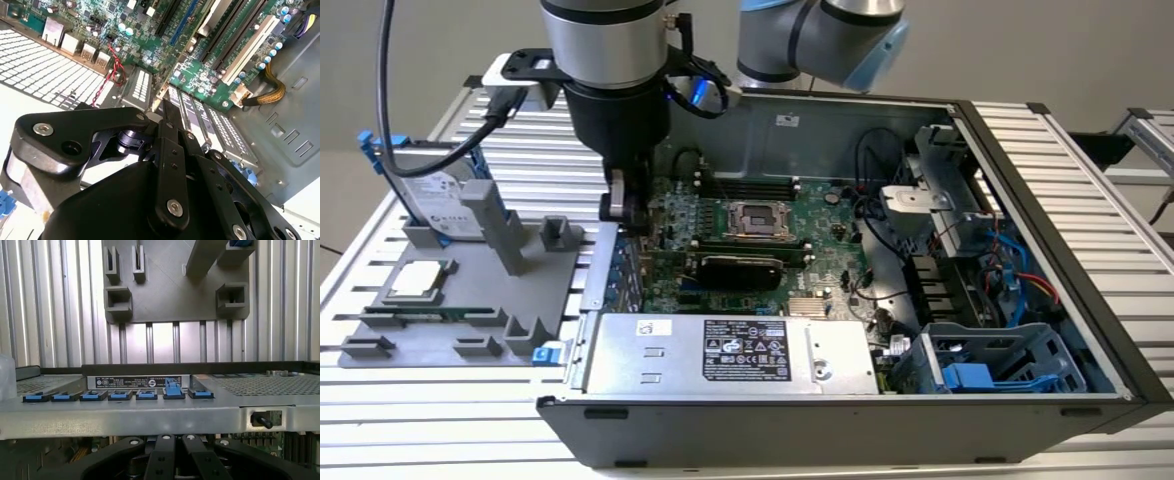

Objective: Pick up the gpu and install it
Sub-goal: 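Insert the gpu into the slot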

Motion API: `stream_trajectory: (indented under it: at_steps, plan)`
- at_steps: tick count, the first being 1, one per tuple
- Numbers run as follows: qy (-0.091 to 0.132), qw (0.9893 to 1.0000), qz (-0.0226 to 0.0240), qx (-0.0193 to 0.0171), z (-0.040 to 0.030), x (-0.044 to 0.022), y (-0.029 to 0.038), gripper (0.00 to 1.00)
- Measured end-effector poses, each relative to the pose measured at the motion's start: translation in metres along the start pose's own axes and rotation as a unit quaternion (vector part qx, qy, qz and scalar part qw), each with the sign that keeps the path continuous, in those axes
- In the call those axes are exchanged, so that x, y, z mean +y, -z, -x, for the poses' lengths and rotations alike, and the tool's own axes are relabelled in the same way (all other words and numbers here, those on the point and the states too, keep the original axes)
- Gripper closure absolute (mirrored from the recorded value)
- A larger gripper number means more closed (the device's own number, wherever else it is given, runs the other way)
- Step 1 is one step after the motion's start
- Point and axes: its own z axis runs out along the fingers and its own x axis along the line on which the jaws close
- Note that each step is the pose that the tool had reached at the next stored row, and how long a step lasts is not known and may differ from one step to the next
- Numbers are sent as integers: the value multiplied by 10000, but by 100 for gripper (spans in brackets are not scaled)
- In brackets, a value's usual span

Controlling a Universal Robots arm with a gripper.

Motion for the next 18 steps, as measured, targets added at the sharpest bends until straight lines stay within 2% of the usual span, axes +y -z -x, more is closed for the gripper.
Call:
stream_trajectory:
  at_steps: [9,12,15,18]
  plan:
    - [-1,10000,3,5,1,-1,-43,100]
    - [-2,10000,13,-10,4,0,1,100]
    - [-1,10000,30,-1,3,-1,115,100]
    - [-3,10000,41,2,5,-21,146,100]
